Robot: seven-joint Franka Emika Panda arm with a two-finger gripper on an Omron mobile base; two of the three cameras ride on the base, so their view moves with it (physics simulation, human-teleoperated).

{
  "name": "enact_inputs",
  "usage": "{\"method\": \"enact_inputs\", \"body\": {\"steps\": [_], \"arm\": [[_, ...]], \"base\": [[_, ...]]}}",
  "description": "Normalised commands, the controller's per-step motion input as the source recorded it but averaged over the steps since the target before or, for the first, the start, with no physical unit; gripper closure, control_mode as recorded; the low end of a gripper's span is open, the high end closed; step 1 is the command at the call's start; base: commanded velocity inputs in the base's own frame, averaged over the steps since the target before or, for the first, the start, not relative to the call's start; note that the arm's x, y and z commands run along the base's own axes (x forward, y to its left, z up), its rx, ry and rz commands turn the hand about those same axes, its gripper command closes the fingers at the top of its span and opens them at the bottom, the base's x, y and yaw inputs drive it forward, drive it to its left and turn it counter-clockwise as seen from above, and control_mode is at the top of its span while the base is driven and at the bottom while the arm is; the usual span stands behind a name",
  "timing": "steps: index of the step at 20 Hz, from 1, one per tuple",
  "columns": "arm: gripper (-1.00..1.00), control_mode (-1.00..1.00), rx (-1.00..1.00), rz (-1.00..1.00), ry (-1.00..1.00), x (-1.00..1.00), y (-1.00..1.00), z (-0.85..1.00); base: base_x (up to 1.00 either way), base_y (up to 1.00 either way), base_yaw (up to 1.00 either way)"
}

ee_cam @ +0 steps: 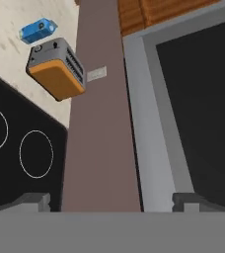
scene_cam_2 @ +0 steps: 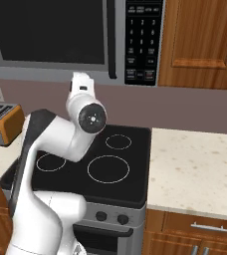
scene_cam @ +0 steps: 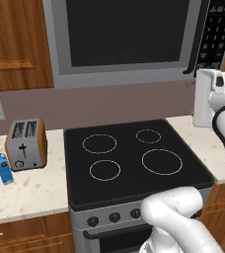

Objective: Place the microwavable item in the microwave. Then, close the microwave door and press the start button.

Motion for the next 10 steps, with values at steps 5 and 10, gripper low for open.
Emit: {"method": "enact_inputs", "body": {"steps": [5,10], "arm": [[-1.0,-1.0,0.05,0.0,-0.1,-0.1,-0.92,0.01],[-1.0,-1.0,0.04,0.0,-0.01,0.26,-0.48,0.06]], "base": [[0.0,0.0,0.0],[0.0,0.0,0.0]]}}
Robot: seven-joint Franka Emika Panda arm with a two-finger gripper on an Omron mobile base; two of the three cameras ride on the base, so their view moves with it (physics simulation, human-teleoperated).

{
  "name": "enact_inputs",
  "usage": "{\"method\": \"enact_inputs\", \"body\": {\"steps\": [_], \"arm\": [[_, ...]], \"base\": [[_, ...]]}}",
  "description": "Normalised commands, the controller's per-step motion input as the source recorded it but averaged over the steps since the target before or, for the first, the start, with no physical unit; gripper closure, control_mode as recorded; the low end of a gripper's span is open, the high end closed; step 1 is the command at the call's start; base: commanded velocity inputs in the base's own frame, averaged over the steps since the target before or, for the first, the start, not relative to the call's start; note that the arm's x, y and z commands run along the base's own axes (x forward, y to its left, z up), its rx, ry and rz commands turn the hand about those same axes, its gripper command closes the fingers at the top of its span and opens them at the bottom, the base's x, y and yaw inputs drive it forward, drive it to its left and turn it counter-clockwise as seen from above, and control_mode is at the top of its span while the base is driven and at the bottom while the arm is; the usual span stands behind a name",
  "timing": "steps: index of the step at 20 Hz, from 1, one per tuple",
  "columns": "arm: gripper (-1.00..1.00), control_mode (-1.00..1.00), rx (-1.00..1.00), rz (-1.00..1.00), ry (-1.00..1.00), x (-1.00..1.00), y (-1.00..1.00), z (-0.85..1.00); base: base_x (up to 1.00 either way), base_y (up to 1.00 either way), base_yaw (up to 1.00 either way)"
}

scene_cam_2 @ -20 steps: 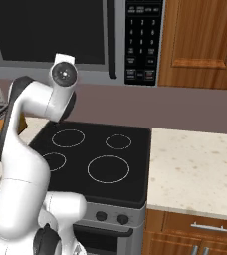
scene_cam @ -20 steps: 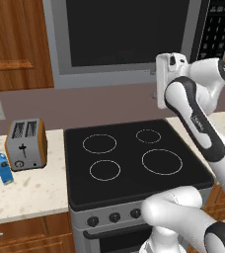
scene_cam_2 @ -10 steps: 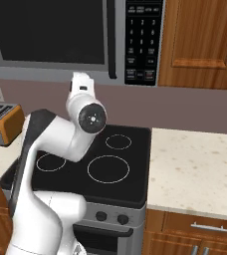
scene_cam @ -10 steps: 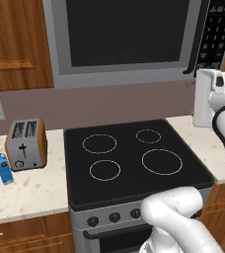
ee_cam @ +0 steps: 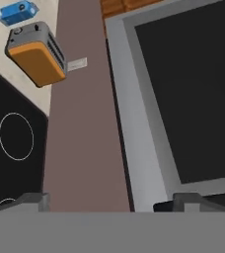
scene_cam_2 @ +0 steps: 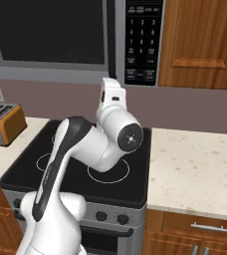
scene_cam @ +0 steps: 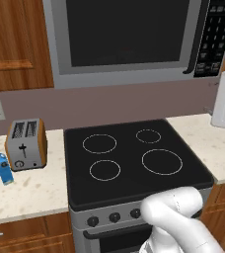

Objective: Place the microwavable item in the microwave. Then, close the microwave door and press the start button.

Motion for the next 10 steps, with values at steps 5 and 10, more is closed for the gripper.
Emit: {"method": "enact_inputs", "body": {"steps": [5,10], "arm": [[-1.0,-1.0,0.03,0.0,0.0,0.41,-0.34,0.0],[-1.0,-1.0,0.01,0.0,0.0,0.28,-0.4,0.0]], "base": [[0.0,0.0,0.0],[0.0,0.0,0.0]]}}
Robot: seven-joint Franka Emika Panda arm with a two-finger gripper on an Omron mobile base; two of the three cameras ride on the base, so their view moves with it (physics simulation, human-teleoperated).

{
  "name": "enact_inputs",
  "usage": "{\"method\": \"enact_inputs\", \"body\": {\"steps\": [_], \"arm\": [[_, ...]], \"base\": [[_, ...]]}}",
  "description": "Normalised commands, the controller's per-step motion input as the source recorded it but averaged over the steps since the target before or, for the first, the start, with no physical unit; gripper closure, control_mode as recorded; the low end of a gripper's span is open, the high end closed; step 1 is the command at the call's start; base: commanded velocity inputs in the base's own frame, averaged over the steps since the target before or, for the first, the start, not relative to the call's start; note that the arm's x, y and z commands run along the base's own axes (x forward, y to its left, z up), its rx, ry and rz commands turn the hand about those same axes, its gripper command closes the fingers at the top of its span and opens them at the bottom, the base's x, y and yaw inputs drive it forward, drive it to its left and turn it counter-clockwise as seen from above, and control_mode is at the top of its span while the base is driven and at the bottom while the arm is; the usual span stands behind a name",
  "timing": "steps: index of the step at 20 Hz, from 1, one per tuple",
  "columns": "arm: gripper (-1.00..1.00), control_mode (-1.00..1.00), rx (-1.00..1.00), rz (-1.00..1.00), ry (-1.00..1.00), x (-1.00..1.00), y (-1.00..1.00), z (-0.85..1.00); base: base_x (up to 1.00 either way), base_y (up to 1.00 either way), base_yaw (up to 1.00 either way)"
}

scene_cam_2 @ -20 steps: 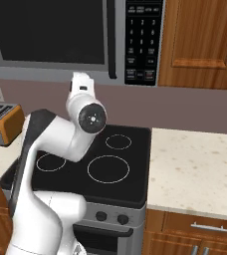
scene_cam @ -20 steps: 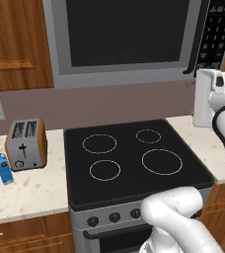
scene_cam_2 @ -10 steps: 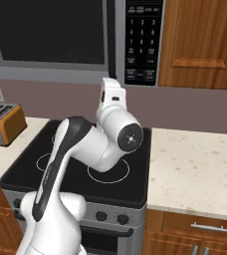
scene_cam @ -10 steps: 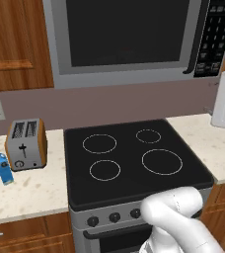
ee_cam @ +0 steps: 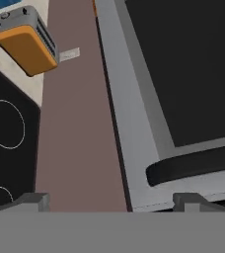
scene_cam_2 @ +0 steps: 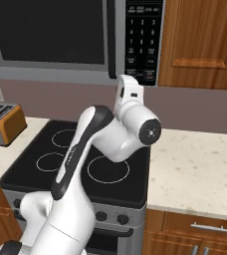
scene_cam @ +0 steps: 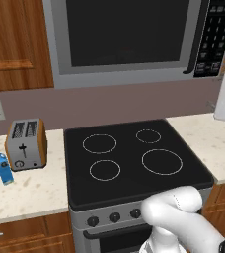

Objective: Place the microwavable item in the microwave. Then, close the microwave door and press the start button.

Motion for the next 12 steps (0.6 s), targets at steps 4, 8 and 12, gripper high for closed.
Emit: {"method": "enact_inputs", "body": {"steps": [4,8,12], "arm": [[-1.0,-1.0,0.0,0.0,0.0,0.42,-0.08,0.05],[-1.0,-1.0,0.0,0.0,0.0,0.43,0.01,0.01],[-1.0,-1.0,0.0,0.0,0.01,0.39,0.0,0.0]], "base": [[0.0,0.0,0.0],[0.0,0.0,0.0],[0.0,0.0,0.0]]}}
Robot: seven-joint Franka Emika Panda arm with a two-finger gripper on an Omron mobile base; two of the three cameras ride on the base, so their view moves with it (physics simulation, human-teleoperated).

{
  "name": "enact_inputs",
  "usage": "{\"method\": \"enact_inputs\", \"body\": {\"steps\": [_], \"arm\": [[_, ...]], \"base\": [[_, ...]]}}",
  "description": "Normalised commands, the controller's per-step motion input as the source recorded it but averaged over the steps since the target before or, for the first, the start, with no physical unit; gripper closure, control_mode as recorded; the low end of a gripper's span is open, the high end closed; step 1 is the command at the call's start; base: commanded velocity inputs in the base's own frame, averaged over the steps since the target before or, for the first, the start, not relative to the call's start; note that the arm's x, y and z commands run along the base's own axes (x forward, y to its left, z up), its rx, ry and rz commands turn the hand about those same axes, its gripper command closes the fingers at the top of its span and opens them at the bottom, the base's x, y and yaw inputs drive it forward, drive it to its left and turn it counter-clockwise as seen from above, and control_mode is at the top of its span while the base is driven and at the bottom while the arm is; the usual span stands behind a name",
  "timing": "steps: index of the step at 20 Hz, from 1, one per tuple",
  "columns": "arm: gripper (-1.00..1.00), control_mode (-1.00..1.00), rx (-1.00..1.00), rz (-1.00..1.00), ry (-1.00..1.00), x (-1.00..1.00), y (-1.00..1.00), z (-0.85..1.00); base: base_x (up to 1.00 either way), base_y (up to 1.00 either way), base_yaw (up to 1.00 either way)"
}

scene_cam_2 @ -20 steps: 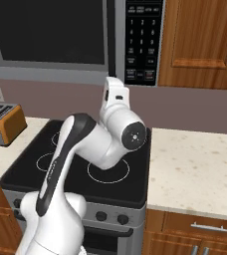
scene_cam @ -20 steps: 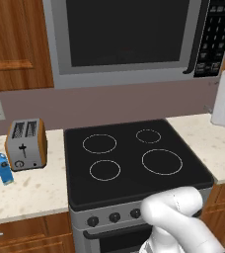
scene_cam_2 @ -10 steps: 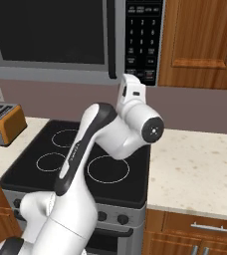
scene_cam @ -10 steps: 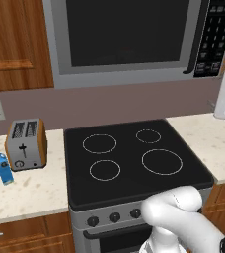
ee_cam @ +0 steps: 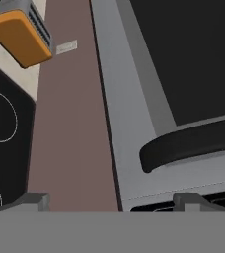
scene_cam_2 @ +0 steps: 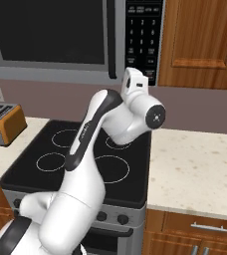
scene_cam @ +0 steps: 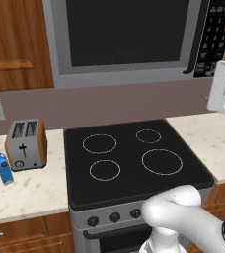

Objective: Place the microwavable item in the microwave. Then, close the microwave door and press the start button.

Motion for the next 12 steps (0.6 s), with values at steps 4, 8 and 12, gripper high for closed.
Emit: {"method": "enact_inputs", "body": {"steps": [4,8,12], "arm": [[-1.0,-1.0,0.0,0.0,0.0,0.33,-0.01,0.0],[-1.0,-1.0,0.0,0.0,0.0,0.38,0.0,0.0],[-1.0,-1.0,0.0,0.0,0.0,0.41,-0.01,0.0]], "base": [[0.0,0.0,0.0],[0.0,0.0,0.0],[0.0,0.0,0.0]]}}
